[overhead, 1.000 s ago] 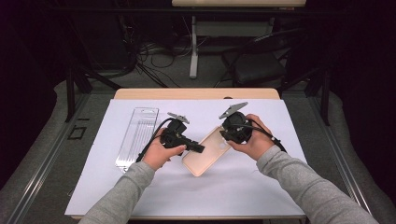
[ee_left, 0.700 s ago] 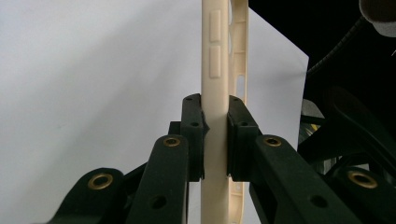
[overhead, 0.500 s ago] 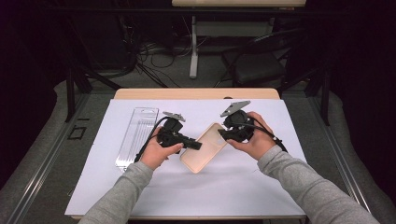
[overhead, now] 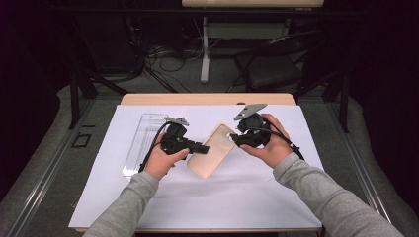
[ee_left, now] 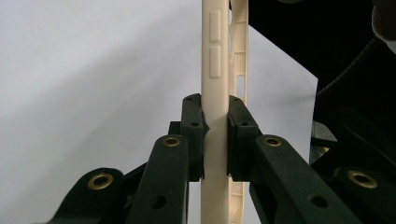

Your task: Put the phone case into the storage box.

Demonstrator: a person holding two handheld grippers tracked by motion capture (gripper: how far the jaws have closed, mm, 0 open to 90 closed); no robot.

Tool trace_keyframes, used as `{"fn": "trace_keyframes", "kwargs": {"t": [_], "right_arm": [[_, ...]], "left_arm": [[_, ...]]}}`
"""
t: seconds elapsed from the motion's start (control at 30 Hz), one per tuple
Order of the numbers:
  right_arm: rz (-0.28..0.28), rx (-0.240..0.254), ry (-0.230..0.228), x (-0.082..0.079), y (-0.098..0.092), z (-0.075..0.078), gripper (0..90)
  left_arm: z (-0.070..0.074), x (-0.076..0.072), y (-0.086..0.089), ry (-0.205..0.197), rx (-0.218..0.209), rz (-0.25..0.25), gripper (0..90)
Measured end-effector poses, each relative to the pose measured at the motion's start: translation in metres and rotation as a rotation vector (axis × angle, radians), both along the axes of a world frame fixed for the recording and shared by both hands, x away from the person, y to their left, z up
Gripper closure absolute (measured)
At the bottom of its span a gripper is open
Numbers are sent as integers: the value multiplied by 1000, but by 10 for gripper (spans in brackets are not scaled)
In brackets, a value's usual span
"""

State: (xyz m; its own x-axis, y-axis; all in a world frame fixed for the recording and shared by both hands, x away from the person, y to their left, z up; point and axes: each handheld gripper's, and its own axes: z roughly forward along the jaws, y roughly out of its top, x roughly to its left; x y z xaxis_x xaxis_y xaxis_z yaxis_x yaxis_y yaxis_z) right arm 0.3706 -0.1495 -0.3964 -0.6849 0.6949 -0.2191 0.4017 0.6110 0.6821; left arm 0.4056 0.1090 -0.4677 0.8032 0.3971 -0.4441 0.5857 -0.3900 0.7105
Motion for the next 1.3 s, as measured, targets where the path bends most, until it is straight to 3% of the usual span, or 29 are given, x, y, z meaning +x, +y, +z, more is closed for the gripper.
{"fn": "trace_keyframes", "kwargs": {"t": [0.4, 0.57, 0.73, 1.07, 1.3], "right_arm": [[-5, -17, -49, -5, -1, 4, 461], [-3, 21, -52, -6, -6, 6, 458], [7, 21, -60, -8, -10, 6, 477], [23, 94, -91, -15, -14, 8, 455], [25, 117, -160, -19, -18, 8, 421]], "left_arm": [[2, -3, 8, -30, -43, 39, 805], [3, -5, 12, -45, -67, 47, 805], [5, -9, 15, -67, -92, 63, 805], [8, -14, 24, -106, -126, 93, 805], [11, -18, 27, -133, -147, 103, 805]]}}
